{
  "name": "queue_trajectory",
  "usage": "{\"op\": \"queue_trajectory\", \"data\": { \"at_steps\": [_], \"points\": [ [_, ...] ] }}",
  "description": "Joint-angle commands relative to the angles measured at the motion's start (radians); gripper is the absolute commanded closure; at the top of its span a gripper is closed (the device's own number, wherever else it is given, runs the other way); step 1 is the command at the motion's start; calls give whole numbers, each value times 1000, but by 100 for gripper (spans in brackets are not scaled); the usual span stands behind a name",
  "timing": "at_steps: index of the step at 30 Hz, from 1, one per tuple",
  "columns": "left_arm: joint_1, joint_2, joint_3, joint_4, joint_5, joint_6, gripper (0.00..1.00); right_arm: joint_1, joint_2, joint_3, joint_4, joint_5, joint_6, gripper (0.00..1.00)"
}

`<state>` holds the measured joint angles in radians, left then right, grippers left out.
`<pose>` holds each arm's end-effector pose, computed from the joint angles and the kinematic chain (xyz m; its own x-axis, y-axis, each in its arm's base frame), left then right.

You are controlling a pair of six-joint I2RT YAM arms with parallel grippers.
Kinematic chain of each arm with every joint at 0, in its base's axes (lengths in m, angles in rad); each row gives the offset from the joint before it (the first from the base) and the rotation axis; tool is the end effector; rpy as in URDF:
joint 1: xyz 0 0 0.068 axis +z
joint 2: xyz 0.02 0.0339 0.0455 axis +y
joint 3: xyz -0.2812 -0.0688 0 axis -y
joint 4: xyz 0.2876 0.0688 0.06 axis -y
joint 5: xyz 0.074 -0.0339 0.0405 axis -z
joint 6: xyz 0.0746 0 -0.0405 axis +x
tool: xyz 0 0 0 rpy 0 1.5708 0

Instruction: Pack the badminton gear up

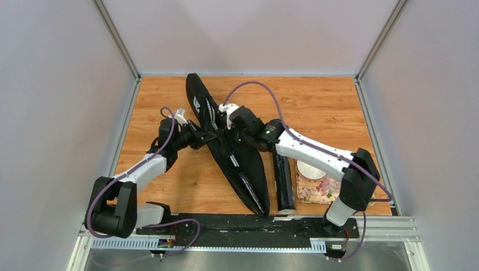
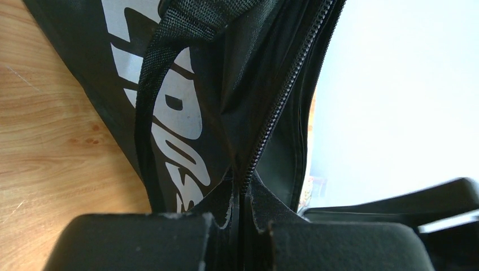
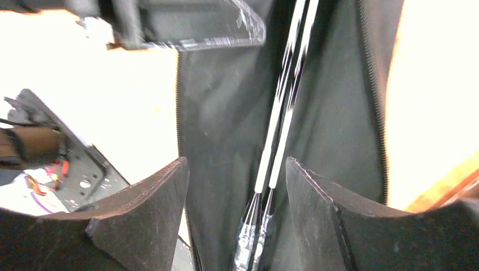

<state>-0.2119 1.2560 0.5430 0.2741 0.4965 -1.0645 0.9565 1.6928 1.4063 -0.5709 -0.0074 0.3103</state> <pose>0.3015 -0.1012 0.1788 -0.7319 -0.6291 -0.2619 -0.0692 0.4510 -0.8898 0.2556 0.3634 0.2565 -0.6654 -0.4136 -0.6214 -0.6477 0.7337 0.2051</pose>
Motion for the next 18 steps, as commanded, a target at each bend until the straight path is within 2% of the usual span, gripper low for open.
{"op": "queue_trajectory", "data": {
  "at_steps": [1,5,7,10,12,13,14,15,16,18],
  "points": [
    [-9,-35,8,2,48,5,100,-88,-81,46,144,-83,-66,30],
    [-9,-47,5,-6,40,-2,100,-151,60,202,135,-59,-91,29],
    [-7,-49,6,-3,40,-5,100,-165,134,244,172,-57,-143,29],
    [-7,-50,11,-15,40,1,100,-189,217,322,255,-77,-133,29],
    [-7,-50,12,-16,40,8,100,-223,246,356,346,-130,-30,30],
    [-9,-50,12,-16,39,8,100,-264,272,361,383,-152,36,34],
    [-7,-47,12,-15,43,5,100,-284,293,370,417,-193,181,38],
    [-7,-44,12,-12,47,3,100,-306,313,393,475,-288,243,44],
    [-7,-44,12,-10,47,1,100,-333,349,399,505,-319,291,49],
    [-9,-40,9,-1,50,-3,100,-351,375,399,601,-388,384,49]
  ]
}}
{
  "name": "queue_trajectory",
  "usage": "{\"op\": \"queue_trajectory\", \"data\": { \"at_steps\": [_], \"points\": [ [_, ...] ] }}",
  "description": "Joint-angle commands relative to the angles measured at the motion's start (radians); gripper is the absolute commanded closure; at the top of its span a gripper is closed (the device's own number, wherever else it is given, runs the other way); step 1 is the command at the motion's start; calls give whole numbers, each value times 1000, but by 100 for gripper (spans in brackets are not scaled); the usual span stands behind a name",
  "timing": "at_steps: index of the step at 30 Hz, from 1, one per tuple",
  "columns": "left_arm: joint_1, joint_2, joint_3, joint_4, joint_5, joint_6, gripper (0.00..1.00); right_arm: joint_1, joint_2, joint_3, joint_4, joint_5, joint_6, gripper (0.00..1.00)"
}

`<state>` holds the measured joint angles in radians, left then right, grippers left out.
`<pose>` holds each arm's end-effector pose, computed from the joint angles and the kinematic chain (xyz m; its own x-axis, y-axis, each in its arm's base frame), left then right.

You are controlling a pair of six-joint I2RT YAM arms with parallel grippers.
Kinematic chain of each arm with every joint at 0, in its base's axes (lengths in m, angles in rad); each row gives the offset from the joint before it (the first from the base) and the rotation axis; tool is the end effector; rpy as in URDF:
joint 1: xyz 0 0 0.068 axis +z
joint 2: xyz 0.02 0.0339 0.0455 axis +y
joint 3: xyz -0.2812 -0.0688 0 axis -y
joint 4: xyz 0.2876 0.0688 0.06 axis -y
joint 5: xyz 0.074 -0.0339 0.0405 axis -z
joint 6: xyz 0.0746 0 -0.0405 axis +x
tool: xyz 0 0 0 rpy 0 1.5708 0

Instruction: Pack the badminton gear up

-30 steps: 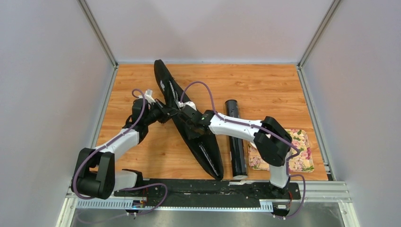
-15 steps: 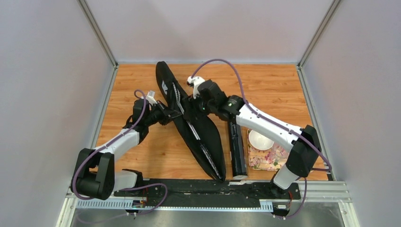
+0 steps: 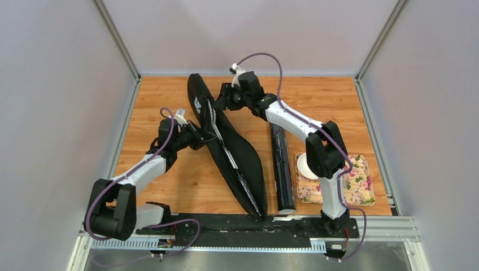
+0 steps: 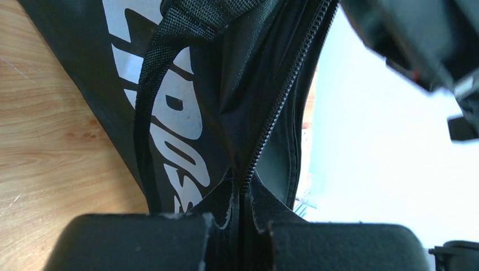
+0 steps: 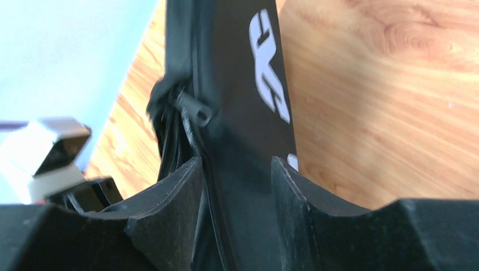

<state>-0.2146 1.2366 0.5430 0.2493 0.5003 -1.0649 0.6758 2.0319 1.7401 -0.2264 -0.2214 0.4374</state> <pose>0.2984 -0.1017 0.1815 -0.7371 -0.6249 -0.2572 -0.0717 0.4508 -0.8897 0.4308 0.3664 0.2674 -0.6716 -0.0088 -0.7409 -0.5239 0.7127 0.4665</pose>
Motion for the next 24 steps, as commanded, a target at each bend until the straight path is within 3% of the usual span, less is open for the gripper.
{"op": "queue_trajectory", "data": {
  "at_steps": [1,5,12,17,19,24],
  "points": [
    [-6,-20,11,25,47,-3,100,-84,51,78,268,-190,277,49],
    [-5,-20,11,28,55,-3,100,-94,106,96,309,-229,323,49],
    [-6,-11,8,47,63,-10,100,-94,160,133,390,-320,420,58],
    [-5,-9,11,47,58,-12,100,-90,131,82,424,-338,429,59],
    [-5,-5,12,53,60,-13,100,-85,119,55,432,-357,426,66],
    [-5,0,11,56,58,-15,100,-85,88,-1,460,-371,428,72]
  ]
}}
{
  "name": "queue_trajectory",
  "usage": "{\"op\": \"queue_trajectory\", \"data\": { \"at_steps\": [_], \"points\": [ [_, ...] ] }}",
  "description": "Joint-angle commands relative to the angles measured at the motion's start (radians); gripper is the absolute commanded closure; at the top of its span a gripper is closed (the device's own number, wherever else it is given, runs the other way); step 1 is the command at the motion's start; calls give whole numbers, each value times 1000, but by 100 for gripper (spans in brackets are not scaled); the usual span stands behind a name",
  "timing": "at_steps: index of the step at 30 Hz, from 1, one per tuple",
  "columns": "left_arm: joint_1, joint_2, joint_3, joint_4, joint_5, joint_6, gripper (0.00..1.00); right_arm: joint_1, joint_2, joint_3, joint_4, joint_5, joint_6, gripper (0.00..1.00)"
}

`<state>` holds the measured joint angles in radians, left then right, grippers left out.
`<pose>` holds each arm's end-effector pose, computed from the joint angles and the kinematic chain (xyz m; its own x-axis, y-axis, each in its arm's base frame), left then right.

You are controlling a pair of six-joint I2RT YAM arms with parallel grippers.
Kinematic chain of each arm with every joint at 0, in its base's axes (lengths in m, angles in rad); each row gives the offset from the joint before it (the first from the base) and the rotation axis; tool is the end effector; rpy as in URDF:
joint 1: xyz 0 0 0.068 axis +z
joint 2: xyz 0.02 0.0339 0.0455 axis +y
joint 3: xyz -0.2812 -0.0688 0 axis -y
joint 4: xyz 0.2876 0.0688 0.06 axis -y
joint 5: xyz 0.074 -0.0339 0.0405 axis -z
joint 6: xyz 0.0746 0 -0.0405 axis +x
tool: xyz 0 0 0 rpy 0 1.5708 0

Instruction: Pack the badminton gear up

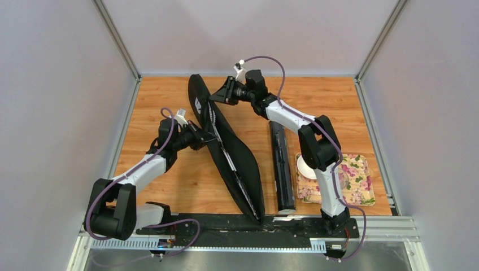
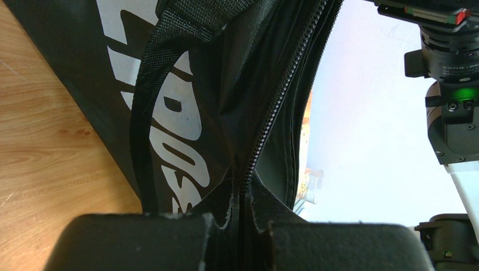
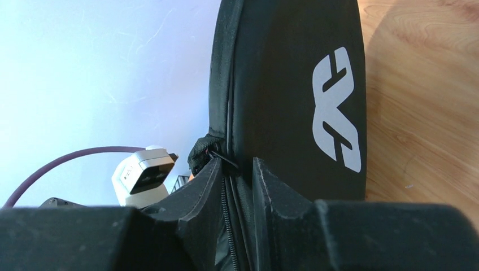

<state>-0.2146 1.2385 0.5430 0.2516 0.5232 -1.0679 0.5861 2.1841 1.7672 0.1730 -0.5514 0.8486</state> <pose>0.2976 -0.1030 0.1816 -0.7502 -0.6133 -0.2472 -0.0663 0.4417 -0.8947 0.4804 0.3659 0.2486 -0.8043 0.2332 -0.5465 -0.4404 0.3834 0.8118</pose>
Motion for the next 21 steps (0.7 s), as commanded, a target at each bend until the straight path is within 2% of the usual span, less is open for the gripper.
{"op": "queue_trajectory", "data": {
  "at_steps": [1,6,11,21],
  "points": [
    [-5,-1,12,55,34,-14,100,6,-64,-31,63,-45,20,72],
    [-5,3,17,55,34,-12,100,6,-81,-45,92,-47,17,71],
    [-5,4,20,55,37,-10,100,0,-47,27,65,-64,9,71],
    [-5,7,20,55,40,-10,100,0,-4,86,48,-90,23,74]
  ]
}}
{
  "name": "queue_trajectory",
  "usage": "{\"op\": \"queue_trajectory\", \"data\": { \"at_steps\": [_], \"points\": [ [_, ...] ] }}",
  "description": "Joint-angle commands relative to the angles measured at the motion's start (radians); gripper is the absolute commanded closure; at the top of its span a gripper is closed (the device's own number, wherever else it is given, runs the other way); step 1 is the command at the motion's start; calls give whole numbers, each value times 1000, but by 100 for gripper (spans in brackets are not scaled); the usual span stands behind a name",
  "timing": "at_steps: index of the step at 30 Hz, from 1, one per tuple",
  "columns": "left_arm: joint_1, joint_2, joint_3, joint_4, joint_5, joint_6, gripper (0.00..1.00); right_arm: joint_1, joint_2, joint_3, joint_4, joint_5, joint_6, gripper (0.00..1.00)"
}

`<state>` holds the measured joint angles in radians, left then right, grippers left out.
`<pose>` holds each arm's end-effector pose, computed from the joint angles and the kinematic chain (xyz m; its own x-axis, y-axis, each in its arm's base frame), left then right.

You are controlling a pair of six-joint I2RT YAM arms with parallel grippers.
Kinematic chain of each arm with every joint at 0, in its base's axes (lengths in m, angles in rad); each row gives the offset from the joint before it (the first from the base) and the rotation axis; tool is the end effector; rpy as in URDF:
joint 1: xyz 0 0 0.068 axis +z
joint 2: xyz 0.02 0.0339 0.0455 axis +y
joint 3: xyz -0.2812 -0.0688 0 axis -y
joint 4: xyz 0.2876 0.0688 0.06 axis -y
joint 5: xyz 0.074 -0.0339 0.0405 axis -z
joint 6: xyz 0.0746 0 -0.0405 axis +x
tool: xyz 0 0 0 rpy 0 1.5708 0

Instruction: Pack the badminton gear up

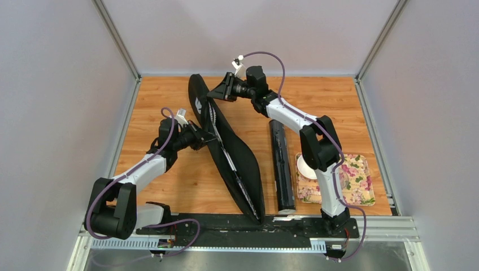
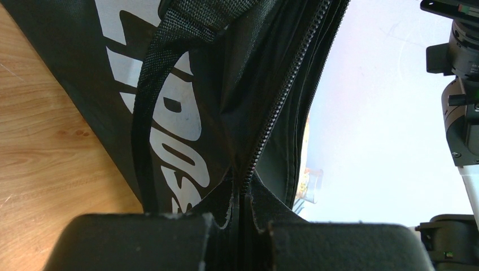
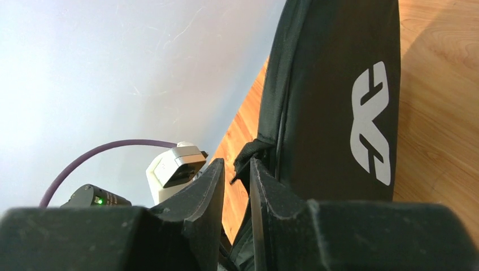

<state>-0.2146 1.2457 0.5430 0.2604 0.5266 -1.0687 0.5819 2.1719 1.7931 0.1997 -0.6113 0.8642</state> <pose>0.2984 -0.1034 0.1806 -0.7517 -0.6118 -0.2464 -0.0644 0.4399 -0.8958 0.4789 0.3663 0.2707 -0.7978 0.2207 -0.5611 -0.4853 0.3171 0.8148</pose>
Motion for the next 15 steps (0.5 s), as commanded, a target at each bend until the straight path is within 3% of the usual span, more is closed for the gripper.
{"op": "queue_trajectory", "data": {
  "at_steps": [1,7,15],
  "points": [
    [-6,0,20,46,39,-11,100,4,14,61,21,-36,9,75],
    [-5,0,18,51,39,-13,100,7,23,52,20,-33,13,77],
    [-5,-5,15,50,38,-11,100,7,16,60,-54,7,-50,66]
  ]
}}
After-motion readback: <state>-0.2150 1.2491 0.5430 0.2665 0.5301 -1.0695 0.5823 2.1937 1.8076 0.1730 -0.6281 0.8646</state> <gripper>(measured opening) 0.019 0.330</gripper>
